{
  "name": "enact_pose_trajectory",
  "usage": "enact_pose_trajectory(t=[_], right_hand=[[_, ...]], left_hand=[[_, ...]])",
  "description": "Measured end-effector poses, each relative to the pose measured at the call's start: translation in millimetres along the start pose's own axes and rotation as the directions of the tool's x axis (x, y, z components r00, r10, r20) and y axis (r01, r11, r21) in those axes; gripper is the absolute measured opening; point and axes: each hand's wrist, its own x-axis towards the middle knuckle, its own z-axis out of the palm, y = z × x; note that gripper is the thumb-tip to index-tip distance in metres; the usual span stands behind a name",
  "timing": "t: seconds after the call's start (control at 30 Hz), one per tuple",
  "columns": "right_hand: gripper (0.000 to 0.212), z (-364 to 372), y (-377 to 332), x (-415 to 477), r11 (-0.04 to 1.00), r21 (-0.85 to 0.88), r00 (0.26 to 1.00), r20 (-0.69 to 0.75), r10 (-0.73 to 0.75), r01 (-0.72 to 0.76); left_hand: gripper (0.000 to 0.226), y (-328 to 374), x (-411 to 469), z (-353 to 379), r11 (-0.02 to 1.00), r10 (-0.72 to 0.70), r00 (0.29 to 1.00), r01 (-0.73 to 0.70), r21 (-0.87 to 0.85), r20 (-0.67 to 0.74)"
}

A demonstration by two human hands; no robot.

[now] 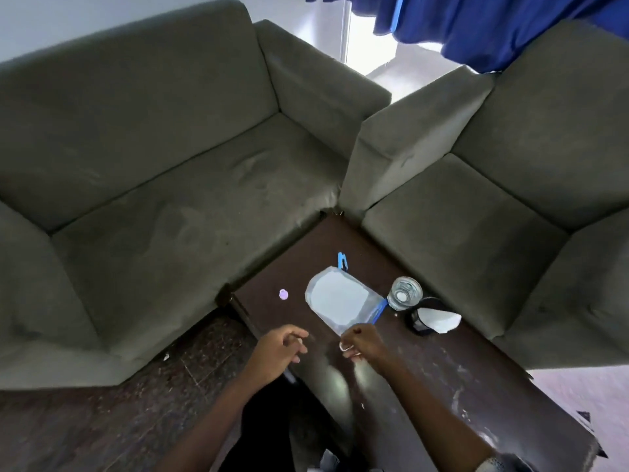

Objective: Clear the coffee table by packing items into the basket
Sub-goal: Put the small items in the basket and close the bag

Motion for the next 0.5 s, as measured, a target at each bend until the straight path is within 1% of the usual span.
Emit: enact_pose_trajectory(t=[0.13, 0.17, 0.23, 0.3, 0.33, 0.43, 0.47, 0.5], right_hand=[[0.03, 0, -56, 83, 0.996, -0.089, 0.98, -0.199, -0.03, 0.012], [0.027, -2, -68, 106, 0.996, -0.094, 0.973, -0.229, -0.029, 0.008], [0.021, -4, -85, 158, 0.983, -0.183, 0.962, -0.272, -0.029, -0.022], [0.027, -5, -97, 201, 0.942, -0.332, 0.956, -0.291, -0.043, -0.059], [0.028, -5, -103, 217, 0.926, -0.371, 0.954, -0.295, -0.05, -0.066], [0.023, 2, -112, 251, 0.896, -0.44, 0.962, -0.265, -0.062, -0.064], [0.026, 6, -111, 260, 0.879, -0.468, 0.968, -0.249, -0.035, -0.088], [0.035, 10, -110, 267, 0.867, -0.482, 0.969, -0.245, 0.009, -0.13]], left_hand=[[0.034, 11, 74, -40, 0.997, 0.008, 0.996, -0.015, 0.08, 0.088], [0.034, 14, 94, -48, 0.996, 0.014, 0.993, -0.024, 0.089, 0.116], [0.029, 17, 134, -64, 0.993, 0.026, 0.987, -0.043, 0.11, 0.156], [0.015, 13, 169, -79, 0.99, 0.039, 0.979, -0.065, 0.125, 0.202], [0.015, 10, 183, -87, 0.99, 0.038, 0.974, -0.067, 0.121, 0.224], [0.015, -2, 218, -108, 0.99, 0.035, 0.964, -0.07, 0.125, 0.265], [0.015, -5, 226, -114, 0.99, 0.031, 0.964, -0.065, 0.123, 0.264], [0.016, -9, 234, -120, 0.991, 0.032, 0.965, -0.064, 0.118, 0.261]])
